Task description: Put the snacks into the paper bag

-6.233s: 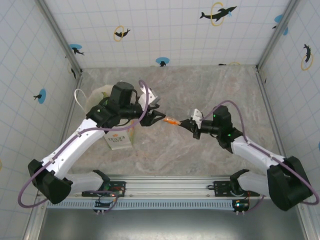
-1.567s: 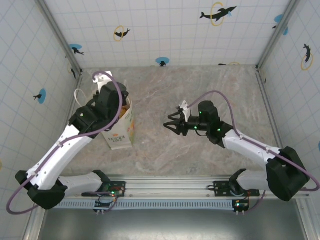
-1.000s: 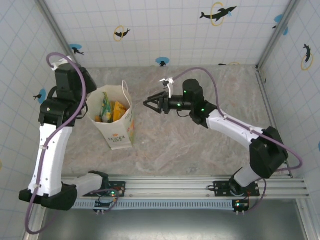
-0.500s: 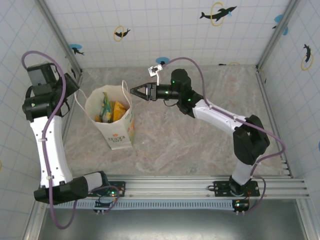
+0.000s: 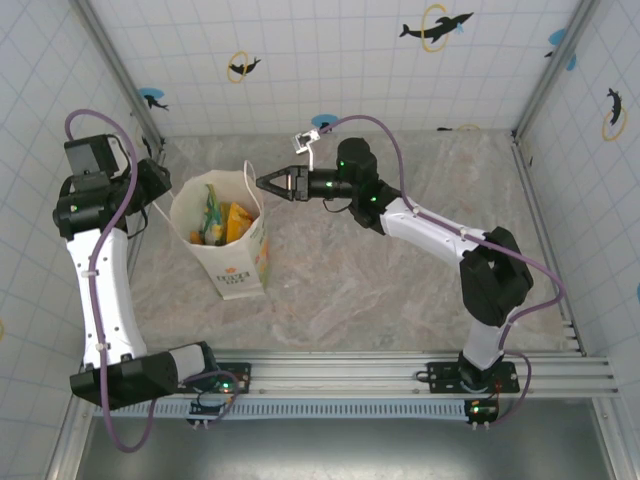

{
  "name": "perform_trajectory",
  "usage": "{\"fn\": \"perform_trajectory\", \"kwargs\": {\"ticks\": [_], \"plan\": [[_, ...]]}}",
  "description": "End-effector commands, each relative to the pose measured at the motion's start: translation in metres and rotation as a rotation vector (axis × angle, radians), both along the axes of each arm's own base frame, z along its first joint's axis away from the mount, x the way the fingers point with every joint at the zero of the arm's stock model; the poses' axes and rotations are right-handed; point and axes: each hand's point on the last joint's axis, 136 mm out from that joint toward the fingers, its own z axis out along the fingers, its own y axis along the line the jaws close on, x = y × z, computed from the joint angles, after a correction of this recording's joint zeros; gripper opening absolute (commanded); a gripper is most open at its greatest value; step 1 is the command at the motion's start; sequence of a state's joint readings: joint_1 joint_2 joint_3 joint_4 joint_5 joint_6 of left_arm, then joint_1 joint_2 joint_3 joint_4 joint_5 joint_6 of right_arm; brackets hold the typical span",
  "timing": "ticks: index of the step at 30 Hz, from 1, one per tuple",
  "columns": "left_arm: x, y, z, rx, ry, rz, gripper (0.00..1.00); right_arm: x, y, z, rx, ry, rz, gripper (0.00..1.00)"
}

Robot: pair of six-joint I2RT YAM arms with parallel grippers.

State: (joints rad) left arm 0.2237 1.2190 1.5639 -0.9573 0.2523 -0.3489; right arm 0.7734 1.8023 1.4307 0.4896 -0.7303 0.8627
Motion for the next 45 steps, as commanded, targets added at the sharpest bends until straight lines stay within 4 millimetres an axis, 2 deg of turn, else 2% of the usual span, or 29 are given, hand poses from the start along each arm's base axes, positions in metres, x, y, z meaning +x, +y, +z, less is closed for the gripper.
{"fn": "perform_trajectory", "kwargs": {"ticks": [1, 9, 10, 17, 23, 33, 35, 37, 40, 43, 45], "plan": [[-0.009, -0.002, 0.002, 0.003, -0.007, -0.006, 0.32, -0.003, 0.005, 0.020, 0.046, -0.046, 0.012, 0.58], [-0.012, -0.003, 0.005, 0.025, -0.023, -0.025, 0.01, -0.003, 0.006, 0.019, 0.043, -0.033, 0.010, 0.57], [-0.011, -0.004, 0.006, 0.025, -0.026, -0.031, 0.00, -0.002, 0.006, 0.019, 0.044, -0.032, 0.008, 0.57], [-0.009, -0.007, 0.009, 0.028, -0.042, -0.059, 0.00, 0.001, 0.012, 0.020, 0.044, 0.016, 0.015, 0.59], [-0.010, -0.007, 0.014, 0.037, -0.058, -0.057, 0.00, -0.003, 0.020, 0.029, 0.075, 0.033, 0.054, 0.60], [-0.012, -0.009, 0.015, 0.033, -0.075, -0.063, 0.00, 0.000, 0.043, 0.032, 0.103, 0.084, 0.093, 0.58], [-0.012, -0.008, 0.016, 0.034, -0.078, -0.063, 0.00, 0.003, 0.045, 0.035, 0.117, 0.087, 0.092, 0.55], [-0.012, -0.009, 0.015, 0.036, -0.075, -0.065, 0.00, 0.007, 0.048, 0.035, 0.121, 0.094, 0.082, 0.47], [-0.012, -0.009, 0.017, 0.038, -0.083, -0.070, 0.00, 0.012, 0.048, 0.037, 0.132, 0.094, 0.064, 0.27], [-0.011, -0.014, 0.021, 0.024, -0.101, -0.091, 0.00, 0.018, 0.041, 0.042, 0.139, 0.083, 0.030, 0.02], [-0.010, -0.018, 0.024, 0.008, -0.118, -0.110, 0.00, 0.020, 0.034, 0.047, 0.145, 0.069, 0.003, 0.00]]}}
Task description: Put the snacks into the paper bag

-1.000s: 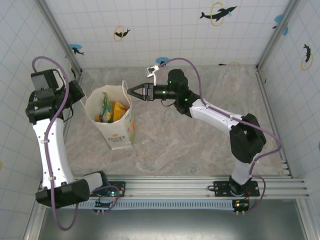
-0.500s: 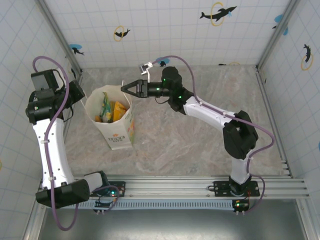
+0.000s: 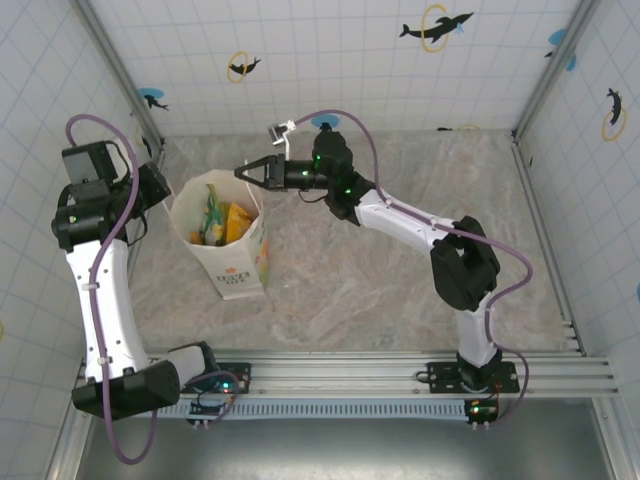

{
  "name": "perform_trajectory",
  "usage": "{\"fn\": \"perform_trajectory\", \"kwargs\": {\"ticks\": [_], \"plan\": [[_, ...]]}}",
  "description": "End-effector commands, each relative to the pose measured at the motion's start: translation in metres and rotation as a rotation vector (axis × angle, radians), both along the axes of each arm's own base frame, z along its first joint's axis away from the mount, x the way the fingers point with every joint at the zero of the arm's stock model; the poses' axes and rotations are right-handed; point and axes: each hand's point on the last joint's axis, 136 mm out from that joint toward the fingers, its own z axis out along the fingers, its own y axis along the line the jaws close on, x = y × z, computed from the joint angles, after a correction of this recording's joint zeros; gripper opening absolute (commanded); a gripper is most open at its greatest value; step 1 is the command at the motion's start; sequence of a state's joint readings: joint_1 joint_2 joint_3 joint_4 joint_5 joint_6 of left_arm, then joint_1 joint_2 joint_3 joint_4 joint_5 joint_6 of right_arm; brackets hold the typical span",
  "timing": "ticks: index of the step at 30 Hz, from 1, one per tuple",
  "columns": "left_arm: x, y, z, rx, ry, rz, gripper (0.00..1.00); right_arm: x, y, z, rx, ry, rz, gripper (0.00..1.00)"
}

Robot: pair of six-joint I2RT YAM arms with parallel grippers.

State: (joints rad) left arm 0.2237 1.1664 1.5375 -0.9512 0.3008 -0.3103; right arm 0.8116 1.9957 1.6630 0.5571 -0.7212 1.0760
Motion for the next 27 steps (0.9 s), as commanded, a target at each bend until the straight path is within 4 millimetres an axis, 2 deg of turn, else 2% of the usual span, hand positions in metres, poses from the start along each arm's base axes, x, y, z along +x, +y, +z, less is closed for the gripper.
{"fn": "perform_trajectory", "kwargs": {"ticks": [1, 7, 14, 16, 21, 27], "plan": [[0.003, -0.009, 0.018, -0.011, -0.086, -0.062, 0.00, 0.004, -0.017, 0.036, 0.066, -0.078, -0.060, 0.00], [0.011, -0.029, 0.027, -0.095, -0.138, -0.156, 0.00, 0.008, -0.044, 0.054, 0.066, -0.130, -0.133, 0.00], [0.013, -0.057, 0.066, -0.172, -0.269, -0.269, 0.00, 0.012, -0.068, 0.070, 0.045, -0.174, -0.178, 0.00], [0.015, -0.068, 0.072, -0.178, -0.282, -0.303, 0.00, 0.013, -0.076, 0.074, 0.036, -0.182, -0.190, 0.00], [0.028, -0.109, 0.068, -0.161, -0.269, -0.384, 0.00, 0.014, -0.102, 0.084, 0.007, -0.223, -0.240, 0.00], [0.044, -0.175, 0.063, -0.151, -0.269, -0.506, 0.00, 0.022, -0.152, 0.084, -0.062, -0.238, -0.334, 0.00]]}}
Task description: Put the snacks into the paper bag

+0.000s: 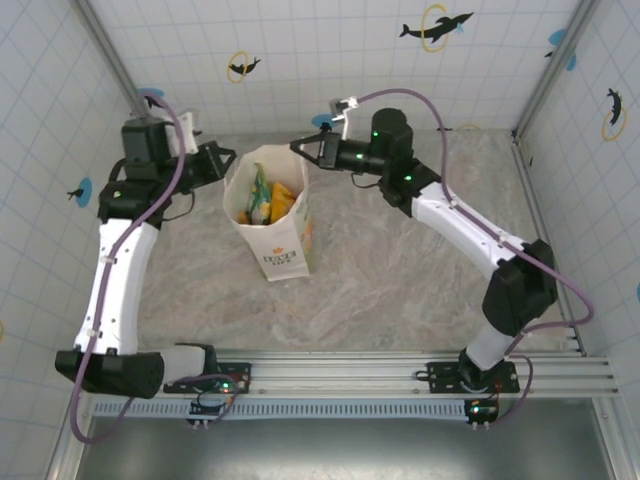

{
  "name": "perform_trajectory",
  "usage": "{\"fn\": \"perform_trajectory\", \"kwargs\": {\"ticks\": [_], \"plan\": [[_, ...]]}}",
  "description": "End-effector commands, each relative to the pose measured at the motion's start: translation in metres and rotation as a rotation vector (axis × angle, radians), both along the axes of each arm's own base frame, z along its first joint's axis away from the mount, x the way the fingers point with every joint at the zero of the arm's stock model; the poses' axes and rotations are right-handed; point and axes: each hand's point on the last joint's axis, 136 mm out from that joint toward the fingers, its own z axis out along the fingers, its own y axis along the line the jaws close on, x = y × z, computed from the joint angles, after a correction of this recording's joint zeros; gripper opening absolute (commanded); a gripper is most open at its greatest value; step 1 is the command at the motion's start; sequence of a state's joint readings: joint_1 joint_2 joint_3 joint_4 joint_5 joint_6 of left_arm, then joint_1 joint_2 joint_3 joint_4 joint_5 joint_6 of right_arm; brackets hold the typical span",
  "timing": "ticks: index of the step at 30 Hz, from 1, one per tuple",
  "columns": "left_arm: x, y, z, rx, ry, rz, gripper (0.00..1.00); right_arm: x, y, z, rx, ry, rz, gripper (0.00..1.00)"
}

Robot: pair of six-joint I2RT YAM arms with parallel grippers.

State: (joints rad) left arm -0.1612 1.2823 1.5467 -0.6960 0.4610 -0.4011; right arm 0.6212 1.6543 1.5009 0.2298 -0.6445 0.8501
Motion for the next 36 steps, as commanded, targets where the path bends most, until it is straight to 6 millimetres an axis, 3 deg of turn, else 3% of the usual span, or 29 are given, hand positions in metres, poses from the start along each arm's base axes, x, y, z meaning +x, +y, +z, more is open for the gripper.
{"fn": "perform_trajectory", "kwargs": {"ticks": [1, 5, 8, 9, 15, 20, 26, 35, 36], "plan": [[0.013, -0.033, 0.042, -0.028, -0.154, -0.047, 0.00, -0.009, -0.041, 0.045, 0.035, -0.138, -0.063, 0.00], [0.018, -0.078, 0.041, -0.029, -0.166, -0.130, 0.00, -0.005, -0.075, 0.042, -0.004, -0.132, -0.122, 0.00], [0.023, -0.097, 0.037, -0.027, -0.168, -0.157, 0.00, -0.004, -0.097, 0.036, -0.028, -0.125, -0.156, 0.00], [0.017, -0.111, 0.035, -0.032, -0.166, -0.191, 0.00, -0.003, -0.103, 0.035, -0.031, -0.124, -0.168, 0.00], [0.014, -0.139, 0.019, -0.023, -0.145, -0.233, 0.00, -0.001, -0.132, 0.011, -0.061, -0.084, -0.213, 0.00], [0.011, -0.146, 0.007, -0.019, -0.126, -0.246, 0.00, -0.002, -0.143, -0.010, -0.068, -0.049, -0.233, 0.00], [0.011, -0.145, 0.013, -0.017, -0.141, -0.227, 0.00, -0.003, -0.150, -0.009, -0.049, -0.052, -0.250, 0.00], [0.014, -0.140, -0.004, 0.020, -0.107, -0.201, 0.00, -0.002, -0.157, -0.018, -0.055, -0.032, -0.269, 0.00], [0.015, -0.139, -0.004, 0.021, -0.109, -0.196, 0.05, -0.002, -0.159, -0.019, -0.056, -0.031, -0.276, 0.02]]}}
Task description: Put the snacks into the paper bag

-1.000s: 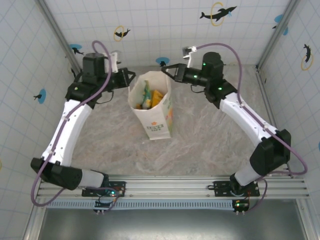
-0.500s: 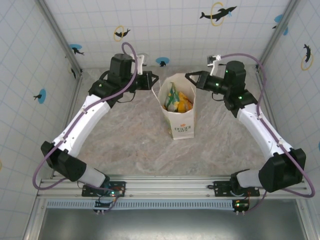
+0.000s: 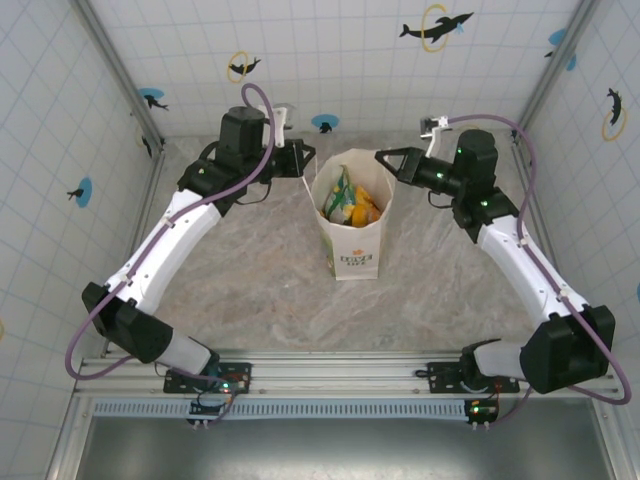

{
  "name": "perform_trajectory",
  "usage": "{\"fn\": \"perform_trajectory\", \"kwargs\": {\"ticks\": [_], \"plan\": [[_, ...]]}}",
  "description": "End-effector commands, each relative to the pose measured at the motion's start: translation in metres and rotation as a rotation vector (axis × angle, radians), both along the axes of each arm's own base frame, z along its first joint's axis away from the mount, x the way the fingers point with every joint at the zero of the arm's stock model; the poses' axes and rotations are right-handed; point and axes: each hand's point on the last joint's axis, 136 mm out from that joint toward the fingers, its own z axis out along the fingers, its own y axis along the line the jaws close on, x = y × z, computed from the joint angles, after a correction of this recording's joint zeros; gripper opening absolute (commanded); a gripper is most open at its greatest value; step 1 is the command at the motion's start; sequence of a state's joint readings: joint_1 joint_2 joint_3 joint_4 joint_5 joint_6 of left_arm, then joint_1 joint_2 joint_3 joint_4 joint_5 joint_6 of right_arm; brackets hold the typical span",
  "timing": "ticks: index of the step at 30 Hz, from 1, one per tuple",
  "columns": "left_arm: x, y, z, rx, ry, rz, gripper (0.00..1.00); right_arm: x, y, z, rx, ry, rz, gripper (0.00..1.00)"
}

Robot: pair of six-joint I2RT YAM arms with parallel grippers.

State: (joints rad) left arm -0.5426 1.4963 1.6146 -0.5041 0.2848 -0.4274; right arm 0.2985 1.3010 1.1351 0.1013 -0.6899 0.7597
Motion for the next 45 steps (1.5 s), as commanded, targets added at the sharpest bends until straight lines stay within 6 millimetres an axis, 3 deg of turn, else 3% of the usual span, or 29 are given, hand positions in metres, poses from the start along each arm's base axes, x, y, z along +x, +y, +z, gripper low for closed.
{"fn": "perform_trajectory", "kwargs": {"ticks": [1, 3, 8, 13, 16, 21, 24, 27, 32, 33, 34, 35, 40, 45], "plan": [[0.002, 0.001, 0.015, -0.028, -0.053, 0.017, 0.09, -0.007, -0.009, 0.020, 0.024, -0.078, -0.009, 0.07], [0.001, 0.002, 0.015, -0.019, -0.057, 0.018, 0.14, -0.006, -0.014, 0.019, 0.018, -0.075, -0.026, 0.16], [0.004, 0.011, 0.008, 0.019, -0.070, 0.059, 0.38, -0.008, -0.029, 0.012, -0.023, -0.058, -0.066, 0.40], [0.002, 0.020, 0.004, 0.023, -0.086, 0.087, 0.57, -0.011, -0.044, 0.003, -0.057, -0.034, -0.095, 0.49], [0.000, 0.030, 0.004, -0.020, -0.090, 0.100, 0.61, -0.014, -0.051, 0.001, -0.060, -0.024, -0.094, 0.51], [-0.001, 0.064, 0.007, -0.064, -0.105, 0.173, 0.74, -0.015, -0.068, 0.000, -0.087, -0.038, -0.135, 0.54], [0.001, 0.100, 0.009, -0.072, -0.126, 0.270, 0.97, -0.014, -0.086, 0.003, -0.108, -0.057, -0.184, 0.54], [0.000, 0.135, 0.010, -0.076, -0.157, 0.380, 0.98, -0.010, -0.108, -0.004, -0.166, -0.064, -0.259, 0.55], [-0.006, 0.187, -0.014, 0.022, -0.214, 0.564, 0.98, -0.002, -0.144, -0.052, -0.353, -0.032, -0.401, 0.60], [-0.008, 0.198, -0.028, 0.069, -0.219, 0.611, 0.98, -0.001, -0.151, -0.067, -0.393, -0.021, -0.430, 0.67], [-0.011, 0.209, -0.039, 0.101, -0.240, 0.661, 0.98, -0.001, -0.158, -0.082, -0.430, -0.019, -0.453, 0.97], [-0.013, 0.217, -0.054, 0.134, -0.250, 0.692, 0.98, -0.001, -0.163, -0.095, -0.459, -0.014, -0.475, 1.00], [-0.034, 0.264, -0.119, 0.286, -0.313, 0.893, 0.98, -0.008, -0.192, -0.166, -0.547, -0.017, -0.593, 1.00], [-0.053, 0.285, -0.179, 0.406, -0.375, 0.951, 0.98, -0.021, -0.207, -0.223, -0.599, -0.048, -0.665, 1.00]]}}
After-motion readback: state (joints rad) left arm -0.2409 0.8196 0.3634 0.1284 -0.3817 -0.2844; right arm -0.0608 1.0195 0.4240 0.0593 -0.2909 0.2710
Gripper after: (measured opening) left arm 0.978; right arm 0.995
